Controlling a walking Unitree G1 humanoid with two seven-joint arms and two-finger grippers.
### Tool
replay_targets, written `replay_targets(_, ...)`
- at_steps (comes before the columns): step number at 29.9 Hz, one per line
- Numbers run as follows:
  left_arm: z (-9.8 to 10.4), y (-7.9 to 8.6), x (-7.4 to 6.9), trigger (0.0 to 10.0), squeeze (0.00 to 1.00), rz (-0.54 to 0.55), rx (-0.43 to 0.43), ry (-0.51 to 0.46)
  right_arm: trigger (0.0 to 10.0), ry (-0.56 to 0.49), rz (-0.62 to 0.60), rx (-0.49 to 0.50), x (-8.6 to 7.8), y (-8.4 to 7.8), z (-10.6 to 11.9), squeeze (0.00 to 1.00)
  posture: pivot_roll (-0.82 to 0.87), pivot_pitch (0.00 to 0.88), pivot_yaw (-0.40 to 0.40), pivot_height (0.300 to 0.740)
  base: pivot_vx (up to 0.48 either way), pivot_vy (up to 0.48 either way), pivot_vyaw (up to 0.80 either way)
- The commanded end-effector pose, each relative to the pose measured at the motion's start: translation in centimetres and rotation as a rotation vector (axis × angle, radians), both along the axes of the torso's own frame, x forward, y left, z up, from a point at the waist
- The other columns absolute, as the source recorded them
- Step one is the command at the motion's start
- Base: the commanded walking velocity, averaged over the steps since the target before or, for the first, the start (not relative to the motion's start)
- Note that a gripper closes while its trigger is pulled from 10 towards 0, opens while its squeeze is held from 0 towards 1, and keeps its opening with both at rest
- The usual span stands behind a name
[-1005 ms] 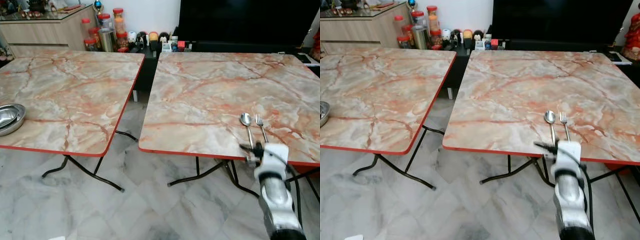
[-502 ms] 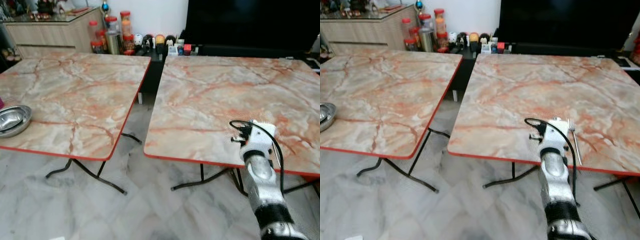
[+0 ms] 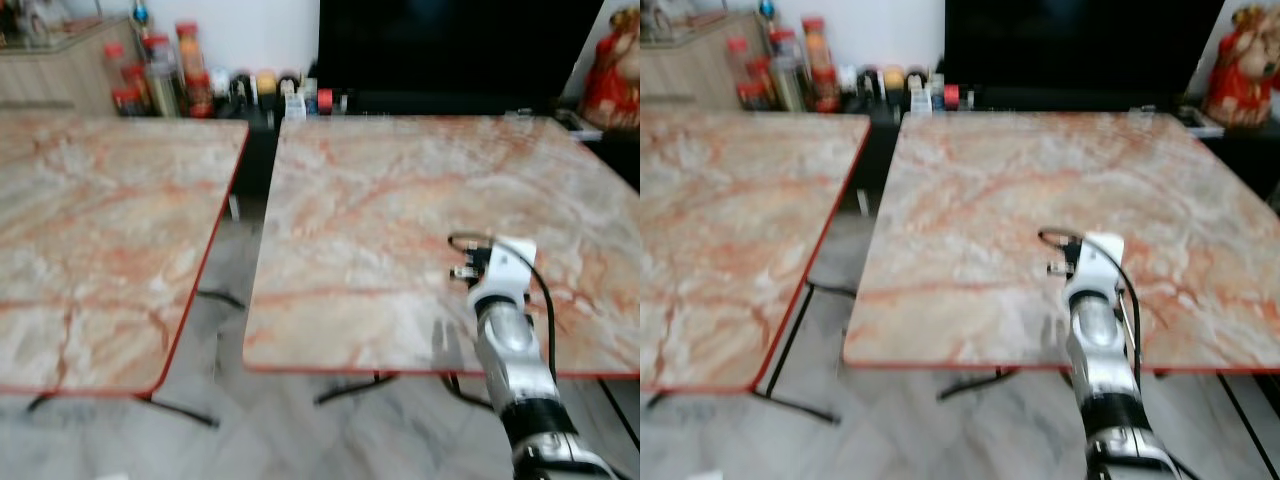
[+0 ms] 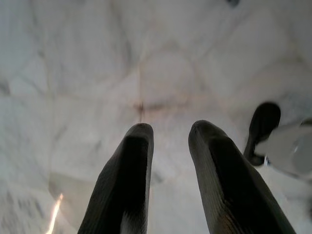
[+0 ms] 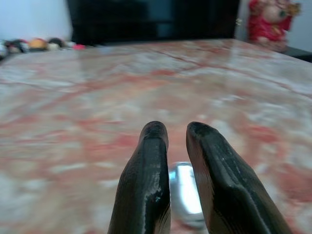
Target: Setting the table
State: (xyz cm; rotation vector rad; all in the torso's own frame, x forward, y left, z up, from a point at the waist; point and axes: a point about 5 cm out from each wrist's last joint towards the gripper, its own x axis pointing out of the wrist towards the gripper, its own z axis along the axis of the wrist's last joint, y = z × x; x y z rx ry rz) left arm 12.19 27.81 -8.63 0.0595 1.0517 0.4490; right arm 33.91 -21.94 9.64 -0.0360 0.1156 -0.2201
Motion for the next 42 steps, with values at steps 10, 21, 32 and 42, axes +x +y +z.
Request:
replay_targets(10,-0.3,-0.4,-0.4,10.0,0.0,-0.021,-0.004,0.021,10.0,0.159,-0.085,0.04,-2.2,-0.8,-1.2,1.0,0.01,0.0,-0.011,0.732,0.0,0.0,0.0)
replay_targets(21,-0.3,-0.4,-0.5,10.0,0.0,-0.03,-0.009,0.03,10.0,0.108,-0.094,0.059,-1.5,-0.9,1.5,1.0,0.01,0.0,-0.006,0.732,0.0,0.0,0.0)
replay_targets(32,-0.3,-0.4,-0.5,10.0,0.0,-0.042,-0.009,0.035,10.0,0.244,0.036,0.028,-1.3,0.0,1.0,0.0,0.01,0.0,-0.007,0.732,0.0,0.0,0.0)
replay_targets(42,-0.3,-0.3,-0.4,10.0,0.0,-0.043,-0.015,0.041,10.0,0.334,0.064,0.023,-1.8,-0.1,0.3,0.0,0.01,0.0,-0.006,0.732,0.0,0.0,0.0)
